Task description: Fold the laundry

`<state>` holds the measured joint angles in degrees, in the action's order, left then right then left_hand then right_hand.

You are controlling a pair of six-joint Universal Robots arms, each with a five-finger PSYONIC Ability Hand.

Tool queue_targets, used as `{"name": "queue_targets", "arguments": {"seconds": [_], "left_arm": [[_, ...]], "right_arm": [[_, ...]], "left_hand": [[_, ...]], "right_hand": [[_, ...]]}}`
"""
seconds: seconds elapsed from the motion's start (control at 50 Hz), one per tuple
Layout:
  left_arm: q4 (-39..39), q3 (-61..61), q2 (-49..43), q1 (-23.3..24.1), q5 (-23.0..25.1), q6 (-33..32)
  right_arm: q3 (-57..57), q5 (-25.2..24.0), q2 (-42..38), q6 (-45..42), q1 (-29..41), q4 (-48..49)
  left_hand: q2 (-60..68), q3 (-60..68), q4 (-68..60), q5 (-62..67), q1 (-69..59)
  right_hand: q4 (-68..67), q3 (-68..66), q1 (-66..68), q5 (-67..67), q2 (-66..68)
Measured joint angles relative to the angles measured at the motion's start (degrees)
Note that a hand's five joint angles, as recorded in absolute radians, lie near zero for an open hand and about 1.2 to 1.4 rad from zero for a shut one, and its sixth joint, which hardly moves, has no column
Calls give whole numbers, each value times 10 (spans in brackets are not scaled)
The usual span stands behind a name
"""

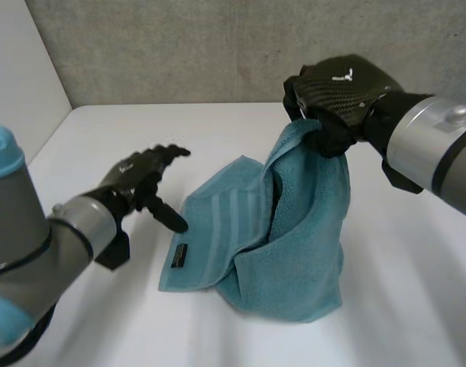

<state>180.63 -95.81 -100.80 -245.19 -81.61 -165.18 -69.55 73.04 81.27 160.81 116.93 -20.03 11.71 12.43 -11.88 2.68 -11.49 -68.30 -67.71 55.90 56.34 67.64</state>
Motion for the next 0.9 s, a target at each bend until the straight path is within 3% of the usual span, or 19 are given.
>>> {"name": "queue_targets", "arguments": {"seconds": [0.12,0.26,0.46,0.52,0.9], "left_arm": [[-17,-45,32,50,-2,57],[-11,-55,1,96,-13,81],[40,-15,-119,109,-134,73],[49,-5,-140,109,-149,72],[45,-10,-137,127,-148,75]], "right_arm": [[0,22,-26,2,3,2],[-5,26,-27,21,8,7],[-27,22,17,58,7,10],[-36,21,31,64,6,11],[-58,18,56,88,-1,35]], "left_hand": [[0,0,0,0,0],[0,0,0,0,0],[0,0,0,0,0],[0,0,0,0,0],[0,0,0,0,0]], "right_hand": [[0,0,0,1,0],[0,0,0,1,0],[0,0,0,1,0],[0,0,0,1,0],[0,0,0,1,0]]}}
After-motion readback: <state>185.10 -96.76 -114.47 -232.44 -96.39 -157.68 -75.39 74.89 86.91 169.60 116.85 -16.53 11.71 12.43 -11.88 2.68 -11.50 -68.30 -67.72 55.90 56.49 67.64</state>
